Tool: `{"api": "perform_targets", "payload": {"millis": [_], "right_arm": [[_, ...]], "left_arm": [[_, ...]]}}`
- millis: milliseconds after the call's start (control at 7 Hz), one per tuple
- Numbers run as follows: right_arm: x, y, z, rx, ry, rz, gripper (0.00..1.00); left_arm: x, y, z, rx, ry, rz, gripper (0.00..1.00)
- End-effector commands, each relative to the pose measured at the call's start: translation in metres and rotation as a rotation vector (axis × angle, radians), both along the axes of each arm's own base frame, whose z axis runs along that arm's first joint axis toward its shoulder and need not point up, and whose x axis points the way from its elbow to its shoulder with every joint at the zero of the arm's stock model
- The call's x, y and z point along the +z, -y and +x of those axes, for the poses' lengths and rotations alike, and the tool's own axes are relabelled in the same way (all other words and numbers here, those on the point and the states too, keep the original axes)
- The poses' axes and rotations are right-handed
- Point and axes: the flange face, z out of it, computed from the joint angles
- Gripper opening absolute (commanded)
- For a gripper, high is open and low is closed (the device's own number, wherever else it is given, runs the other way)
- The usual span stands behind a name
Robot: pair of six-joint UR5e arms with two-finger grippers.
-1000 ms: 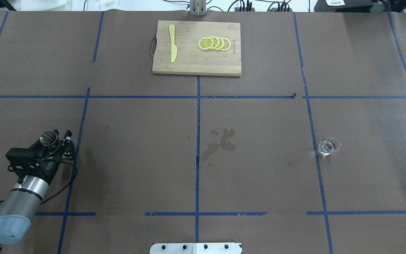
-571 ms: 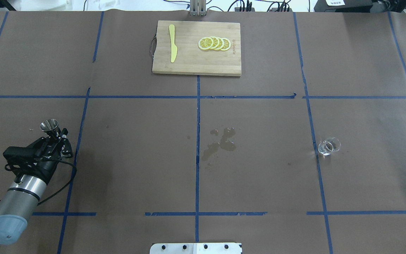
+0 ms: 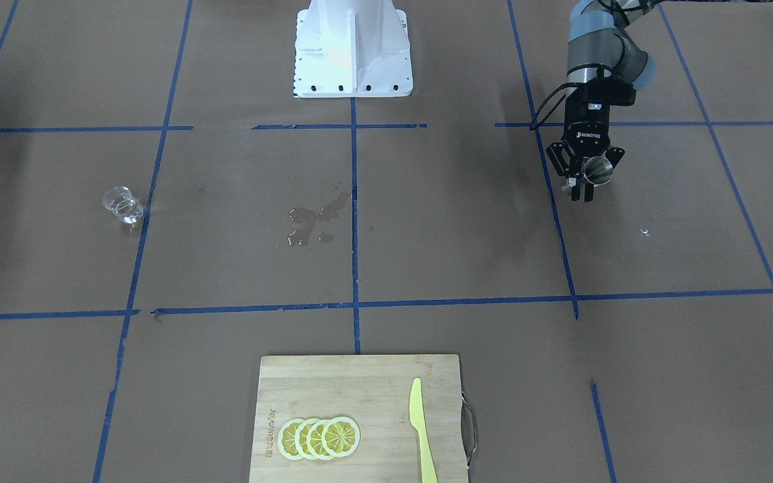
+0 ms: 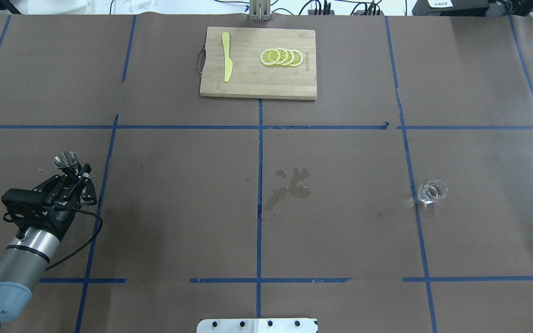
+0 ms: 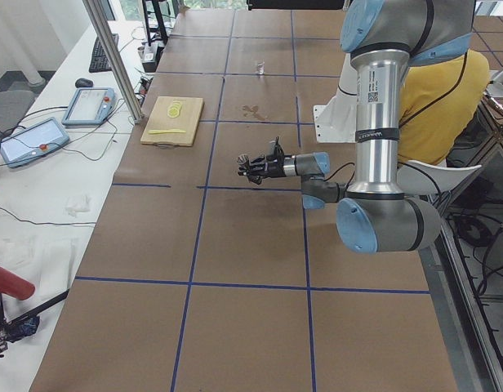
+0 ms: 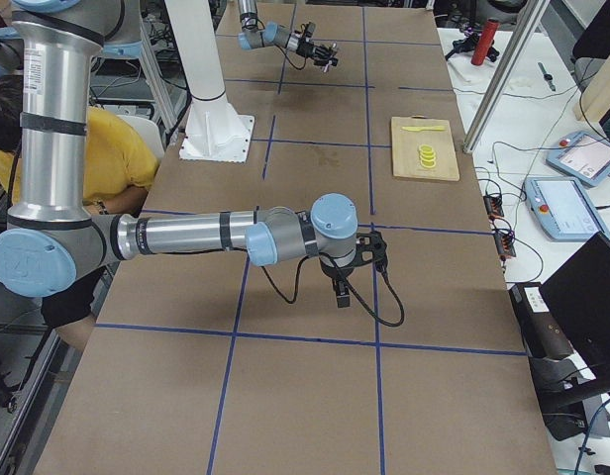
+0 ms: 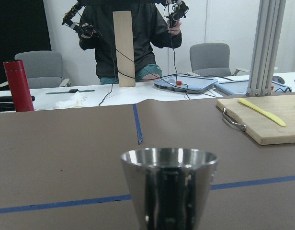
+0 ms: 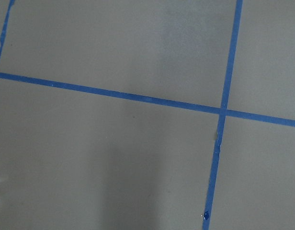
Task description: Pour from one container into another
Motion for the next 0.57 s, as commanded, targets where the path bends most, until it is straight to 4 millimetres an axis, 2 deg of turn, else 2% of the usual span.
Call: {"api": "perform_targets", "payload": {"millis": [0,143,286,429], "right_arm": [[-0.014,0.012,-0.001,0.001,0.0,0.031,1.0],[-0.027,0.018,-0.001,0.001,0.007,0.113,1.0],[-0.039,0.021,-0.002,0.004,0.018,0.221,1.0],[-0.049,0.021,-0.002,0.031,0.035,0.268,1.0]], "left_arm": [[-0.005,-0.002,-0.018,0.002,-0.057,0.067,0.0],[-0.001,-0.003,-0.021,0.008,0.005,0.086,0.0],[-0.011,-0.004,-0.026,0.01,0.045,0.144,0.0],[-0.018,-0.01,-0.029,0.016,-0.034,0.201,0.0]]}}
